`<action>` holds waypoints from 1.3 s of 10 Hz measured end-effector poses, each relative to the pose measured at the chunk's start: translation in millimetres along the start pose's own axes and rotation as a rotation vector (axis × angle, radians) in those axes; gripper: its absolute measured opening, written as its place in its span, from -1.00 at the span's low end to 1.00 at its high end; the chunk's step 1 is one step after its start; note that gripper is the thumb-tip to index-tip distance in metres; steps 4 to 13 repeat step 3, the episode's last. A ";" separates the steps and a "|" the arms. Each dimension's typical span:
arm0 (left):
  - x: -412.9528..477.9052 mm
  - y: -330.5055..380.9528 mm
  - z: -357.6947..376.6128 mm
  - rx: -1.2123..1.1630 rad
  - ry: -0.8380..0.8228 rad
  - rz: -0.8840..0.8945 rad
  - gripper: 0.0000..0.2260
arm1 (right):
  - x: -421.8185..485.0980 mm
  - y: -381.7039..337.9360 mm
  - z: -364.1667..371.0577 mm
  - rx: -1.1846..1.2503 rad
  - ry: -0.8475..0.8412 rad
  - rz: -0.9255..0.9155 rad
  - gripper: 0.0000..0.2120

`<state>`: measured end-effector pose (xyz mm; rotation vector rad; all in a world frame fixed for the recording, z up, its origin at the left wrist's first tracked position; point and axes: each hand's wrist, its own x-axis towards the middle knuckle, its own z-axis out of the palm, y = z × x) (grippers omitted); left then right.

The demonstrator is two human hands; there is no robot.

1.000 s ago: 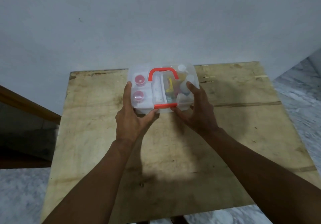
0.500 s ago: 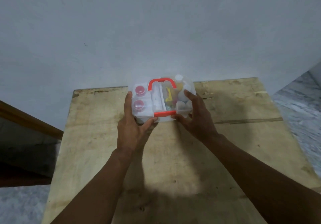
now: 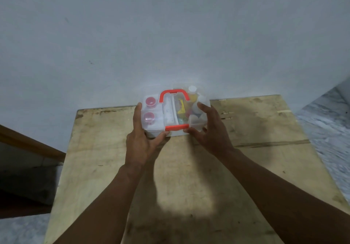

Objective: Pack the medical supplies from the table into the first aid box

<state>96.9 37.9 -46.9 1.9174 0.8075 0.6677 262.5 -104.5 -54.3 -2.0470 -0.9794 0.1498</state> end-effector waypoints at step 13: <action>-4.9 13.7 -23.9 0.185 -0.153 -0.066 0.01 | 1.5 -29.9 -24.0 -0.232 -0.187 0.091 -0.21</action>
